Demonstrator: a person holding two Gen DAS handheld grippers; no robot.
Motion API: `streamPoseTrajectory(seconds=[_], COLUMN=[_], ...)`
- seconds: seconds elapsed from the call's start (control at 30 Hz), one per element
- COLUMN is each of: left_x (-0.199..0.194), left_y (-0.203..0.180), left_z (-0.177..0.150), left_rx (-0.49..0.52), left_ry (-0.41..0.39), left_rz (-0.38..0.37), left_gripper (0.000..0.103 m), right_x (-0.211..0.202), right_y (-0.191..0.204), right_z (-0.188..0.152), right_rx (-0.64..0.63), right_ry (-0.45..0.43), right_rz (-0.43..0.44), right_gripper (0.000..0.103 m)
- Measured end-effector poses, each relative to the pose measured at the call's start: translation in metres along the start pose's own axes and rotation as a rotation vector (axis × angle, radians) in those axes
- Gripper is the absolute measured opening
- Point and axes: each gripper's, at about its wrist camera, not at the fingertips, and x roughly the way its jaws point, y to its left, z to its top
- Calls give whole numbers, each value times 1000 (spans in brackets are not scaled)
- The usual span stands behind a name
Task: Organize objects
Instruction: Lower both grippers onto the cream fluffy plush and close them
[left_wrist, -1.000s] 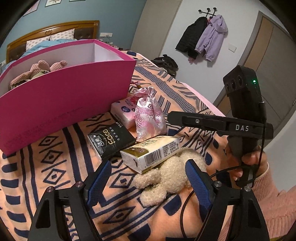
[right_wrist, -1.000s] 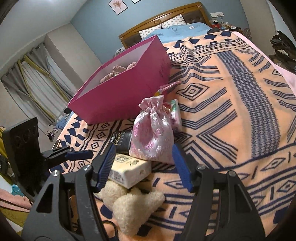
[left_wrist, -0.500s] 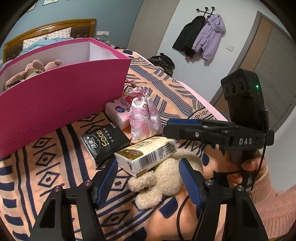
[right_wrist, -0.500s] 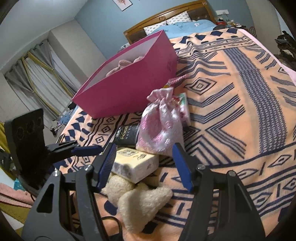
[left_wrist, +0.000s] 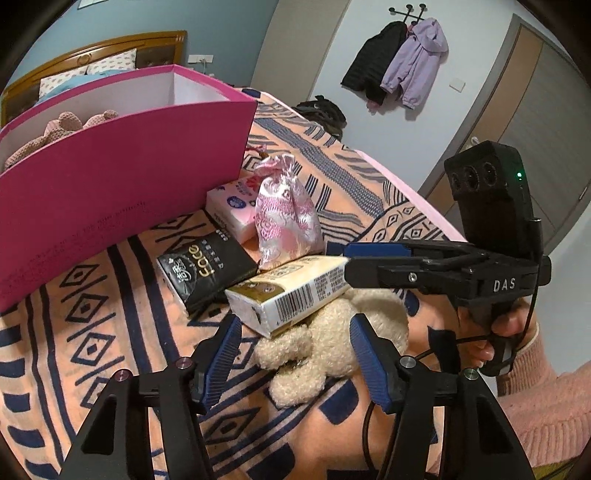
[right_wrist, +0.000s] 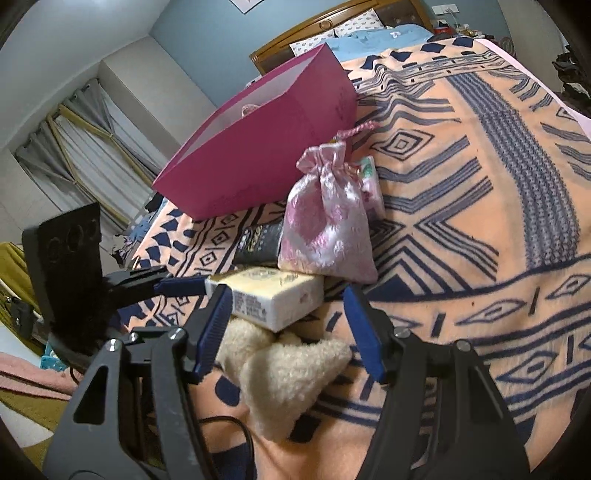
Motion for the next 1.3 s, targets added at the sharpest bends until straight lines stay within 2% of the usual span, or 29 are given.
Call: streamPoseTrajectory(seconds=[0.23,0.37,0.53,0.6,0.77,0.97,1.13,1.3], left_x=[12,13,5,3,2,2,7,8], left_y=[-3,-1,11,17,24,22,17,16], left_z=[-6,-8,-7,-7,-7,-7,-8,-9], left_rx=[13,1,-53,-71,-90,-67,-46,-42], left_ry=[59,61,29,25,29,36,53,60], left_rz=[-8,-27,-16,-5,-8,-16,-35,-47], left_gripper=[62,62,50,47,46,48,55,55], right_x=[11,14,18,20,28,16,6,-1], right_y=[0,5,9,10,20,18,8,10], right_z=[-8,-11,-10,-8,-8,-15,-20,-29], right_rx=[7,9,17,34,16,1,17,23], right_ry=[53,57,65,65,73,64,67,82], right_rz=[15,21,43,90,109,49,-2,-30], right_gripper=[65,65,65,65,65,65,65,65])
